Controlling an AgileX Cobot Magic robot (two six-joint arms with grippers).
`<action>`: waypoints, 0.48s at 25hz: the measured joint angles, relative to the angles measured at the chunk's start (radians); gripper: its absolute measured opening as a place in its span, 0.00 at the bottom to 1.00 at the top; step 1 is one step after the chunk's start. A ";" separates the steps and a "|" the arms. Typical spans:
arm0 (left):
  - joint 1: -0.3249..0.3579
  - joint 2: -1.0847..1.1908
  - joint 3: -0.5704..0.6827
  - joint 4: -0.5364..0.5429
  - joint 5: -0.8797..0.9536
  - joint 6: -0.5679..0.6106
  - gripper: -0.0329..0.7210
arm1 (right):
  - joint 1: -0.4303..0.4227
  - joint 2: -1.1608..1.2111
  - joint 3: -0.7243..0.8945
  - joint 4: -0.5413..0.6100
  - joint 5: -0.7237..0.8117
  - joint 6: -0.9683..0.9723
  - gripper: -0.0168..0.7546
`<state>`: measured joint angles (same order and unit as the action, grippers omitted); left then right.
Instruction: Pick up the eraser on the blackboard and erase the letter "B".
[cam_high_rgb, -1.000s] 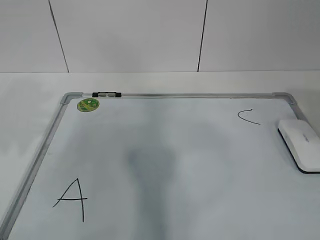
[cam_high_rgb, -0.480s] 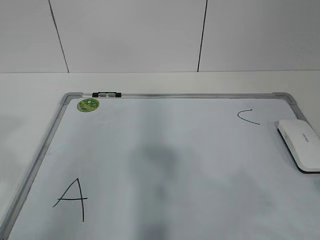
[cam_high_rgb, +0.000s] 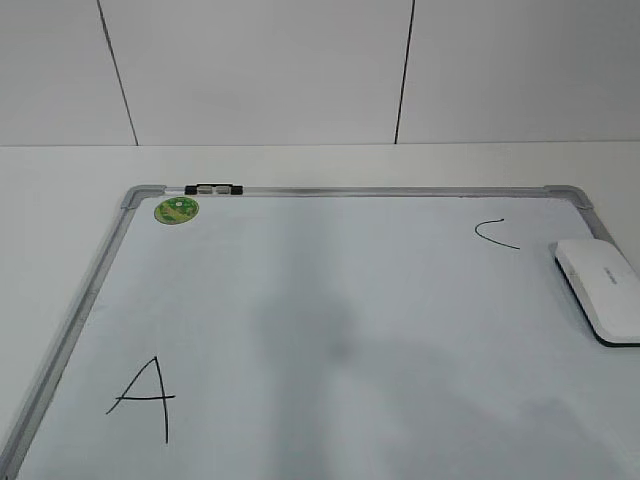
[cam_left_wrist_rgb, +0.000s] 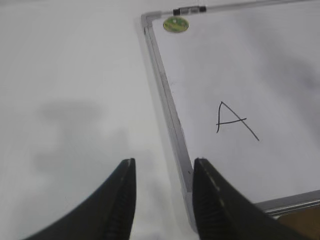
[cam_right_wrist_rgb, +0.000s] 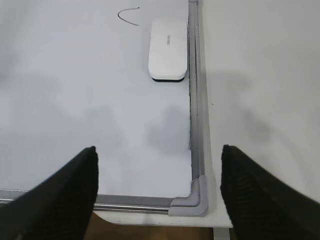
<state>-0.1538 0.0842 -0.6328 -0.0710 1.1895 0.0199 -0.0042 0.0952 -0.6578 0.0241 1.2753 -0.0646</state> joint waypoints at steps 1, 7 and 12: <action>0.000 -0.040 0.000 0.000 0.008 0.000 0.43 | 0.000 -0.005 0.018 0.000 0.000 0.000 0.78; 0.000 -0.072 0.061 0.011 0.041 0.000 0.43 | 0.000 -0.060 0.110 0.012 0.004 -0.004 0.78; -0.001 -0.072 0.084 0.013 -0.027 0.000 0.43 | 0.000 -0.098 0.122 0.013 -0.022 -0.006 0.78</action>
<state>-0.1546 0.0119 -0.5484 -0.0580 1.1627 0.0199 -0.0042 -0.0029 -0.5354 0.0375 1.2530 -0.0701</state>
